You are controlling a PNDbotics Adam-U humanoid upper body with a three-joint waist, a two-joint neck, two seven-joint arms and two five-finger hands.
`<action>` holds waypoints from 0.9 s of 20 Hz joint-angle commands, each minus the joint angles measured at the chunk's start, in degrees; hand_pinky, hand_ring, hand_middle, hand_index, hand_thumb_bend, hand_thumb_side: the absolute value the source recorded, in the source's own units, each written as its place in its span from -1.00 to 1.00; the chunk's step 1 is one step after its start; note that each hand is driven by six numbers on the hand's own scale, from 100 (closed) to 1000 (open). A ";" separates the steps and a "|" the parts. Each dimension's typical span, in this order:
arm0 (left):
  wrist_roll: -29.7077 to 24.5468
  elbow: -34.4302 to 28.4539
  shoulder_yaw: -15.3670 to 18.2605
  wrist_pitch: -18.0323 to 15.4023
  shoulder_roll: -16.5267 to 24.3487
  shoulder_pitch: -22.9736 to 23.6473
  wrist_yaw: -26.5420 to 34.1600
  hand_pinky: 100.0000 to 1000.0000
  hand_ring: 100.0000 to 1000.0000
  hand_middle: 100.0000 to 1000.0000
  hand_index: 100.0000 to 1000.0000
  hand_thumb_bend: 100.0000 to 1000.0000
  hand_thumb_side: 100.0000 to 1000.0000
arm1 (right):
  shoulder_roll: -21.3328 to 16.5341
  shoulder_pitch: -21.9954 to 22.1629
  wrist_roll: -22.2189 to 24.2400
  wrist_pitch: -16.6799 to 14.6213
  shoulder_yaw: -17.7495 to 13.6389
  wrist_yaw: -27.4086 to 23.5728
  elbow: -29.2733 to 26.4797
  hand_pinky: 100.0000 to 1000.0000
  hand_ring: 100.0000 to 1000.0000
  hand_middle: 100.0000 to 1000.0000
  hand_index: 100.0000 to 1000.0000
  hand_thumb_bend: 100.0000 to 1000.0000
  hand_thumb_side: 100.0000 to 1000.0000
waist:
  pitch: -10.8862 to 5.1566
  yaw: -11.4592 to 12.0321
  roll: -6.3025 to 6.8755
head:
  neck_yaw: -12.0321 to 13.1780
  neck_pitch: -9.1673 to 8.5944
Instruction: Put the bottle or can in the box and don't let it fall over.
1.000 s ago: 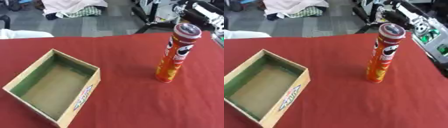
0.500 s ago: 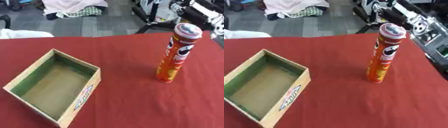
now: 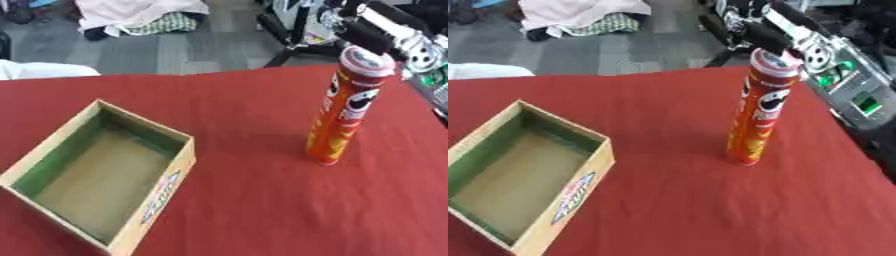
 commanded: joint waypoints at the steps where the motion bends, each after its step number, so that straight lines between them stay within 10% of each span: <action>1: -0.07 -0.89 0.55 -0.15 1.47 -0.57 -0.16 0.72 0.52 0.61 0.42 -0.01 -0.22 | -1.58 -0.75 0.46 0.06 -0.39 0.07 -1.78 0.78 1.00 1.00 0.94 -1.00 1.00 | -0.59 0.11 0.02 | -0.05 -0.65; 18: -0.10 -0.89 0.59 -0.22 1.33 -0.67 -0.14 0.72 0.51 0.61 0.41 -0.01 -0.22 | -1.11 -0.97 1.02 0.37 0.11 0.33 -2.15 0.78 1.00 1.00 0.94 -1.00 1.00 | -0.08 0.32 0.14 | 0.04 -0.25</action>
